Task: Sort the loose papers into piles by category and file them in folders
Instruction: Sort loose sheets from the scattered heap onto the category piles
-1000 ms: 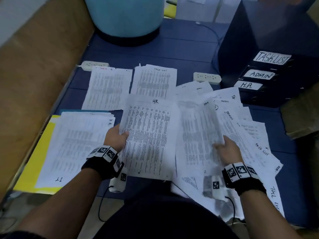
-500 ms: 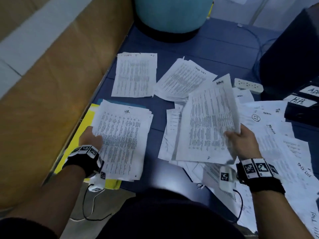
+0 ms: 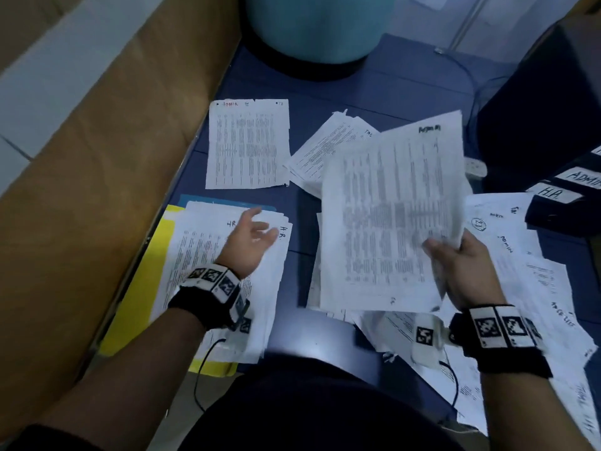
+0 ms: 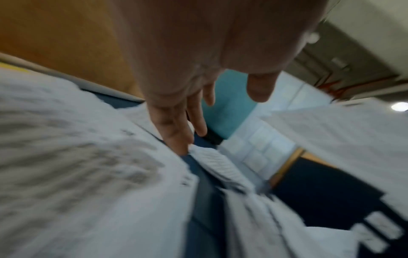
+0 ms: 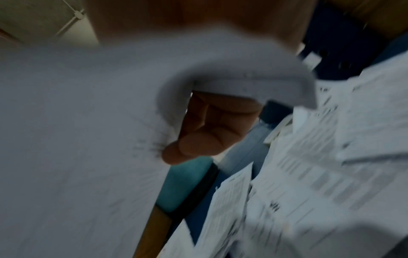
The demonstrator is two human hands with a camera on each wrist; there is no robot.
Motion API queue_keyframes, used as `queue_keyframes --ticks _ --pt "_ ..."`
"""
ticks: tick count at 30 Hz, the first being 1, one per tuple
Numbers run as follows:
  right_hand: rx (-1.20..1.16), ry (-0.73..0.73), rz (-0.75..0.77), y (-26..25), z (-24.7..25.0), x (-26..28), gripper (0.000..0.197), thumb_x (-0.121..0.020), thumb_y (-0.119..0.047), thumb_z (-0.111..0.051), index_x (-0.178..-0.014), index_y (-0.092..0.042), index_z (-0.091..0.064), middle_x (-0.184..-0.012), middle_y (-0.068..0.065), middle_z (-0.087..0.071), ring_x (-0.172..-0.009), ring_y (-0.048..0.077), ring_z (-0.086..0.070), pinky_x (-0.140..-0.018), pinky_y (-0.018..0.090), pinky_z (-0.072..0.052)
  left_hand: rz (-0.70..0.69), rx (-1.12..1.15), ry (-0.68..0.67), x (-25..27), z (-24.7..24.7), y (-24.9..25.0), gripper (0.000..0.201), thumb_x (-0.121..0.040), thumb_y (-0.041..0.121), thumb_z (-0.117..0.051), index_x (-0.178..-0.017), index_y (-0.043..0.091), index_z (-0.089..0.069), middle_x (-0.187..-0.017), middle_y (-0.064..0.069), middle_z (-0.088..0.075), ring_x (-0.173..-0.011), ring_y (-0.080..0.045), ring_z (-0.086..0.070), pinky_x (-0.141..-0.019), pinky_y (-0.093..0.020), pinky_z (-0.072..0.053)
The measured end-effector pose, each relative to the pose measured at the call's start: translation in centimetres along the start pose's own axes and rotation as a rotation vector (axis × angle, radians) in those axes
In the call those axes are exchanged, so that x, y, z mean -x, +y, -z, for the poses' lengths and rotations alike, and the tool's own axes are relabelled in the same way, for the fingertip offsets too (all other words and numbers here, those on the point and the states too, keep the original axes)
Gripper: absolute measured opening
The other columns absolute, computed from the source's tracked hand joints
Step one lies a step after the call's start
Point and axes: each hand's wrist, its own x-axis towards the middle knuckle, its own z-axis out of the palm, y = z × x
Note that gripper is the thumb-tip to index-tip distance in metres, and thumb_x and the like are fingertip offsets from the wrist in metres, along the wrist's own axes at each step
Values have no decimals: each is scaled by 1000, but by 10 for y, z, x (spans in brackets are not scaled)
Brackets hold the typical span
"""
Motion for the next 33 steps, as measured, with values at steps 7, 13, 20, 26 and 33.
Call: queue_keyframes --ticks 7,13,20,26,33 --pt "-8 -140 19 4 -70 -33 13 -91 -21 -61 -102 -25 -65 -86 10 -71 -73 32 -66 -59 39 -49 -17 130 -100 -12 -23 40 63 -88 -2 -61 -141 20 -33 -112 -3 -62 -101 -21 -63 -83 -30 -53" --pt "154 -400 -99 16 -113 -70 17 -95 -7 -56 -110 -12 -62 -55 -4 -53 -47 14 -44 -52 31 -45 -34 43 238 -50 9 28 54 -88 2 -59 -137 17 -41 -114 3 -56 -92 -12 -59 -79 -19 -47" --pt "206 -360 -106 -11 -196 -142 14 -97 -3 -51 -88 -14 -54 -61 5 -48 -47 17 -42 -46 27 -43 71 170 435 -90 39 6 62 -89 1 -60 -143 16 -33 -116 -1 -53 -99 -15 -55 -86 -28 -45" --pt "345 -307 -102 -9 -257 -186 11 -95 -15 -57 -103 -8 -60 -79 9 -63 -57 26 -56 -63 49 -58 33 -132 401 -109 48 -18 46 -88 3 -59 -131 18 -50 -132 -2 -46 -121 -17 -45 -101 -32 -38" --pt "781 -321 42 -9 -251 -210 66 -84 -48 -69 -132 -10 -44 -123 8 -55 -112 28 -53 -89 37 -46 -38 -525 217 -146 24 -15 45 -87 14 -62 -129 26 -54 -150 4 -33 -141 -16 -24 -113 -43 -16"
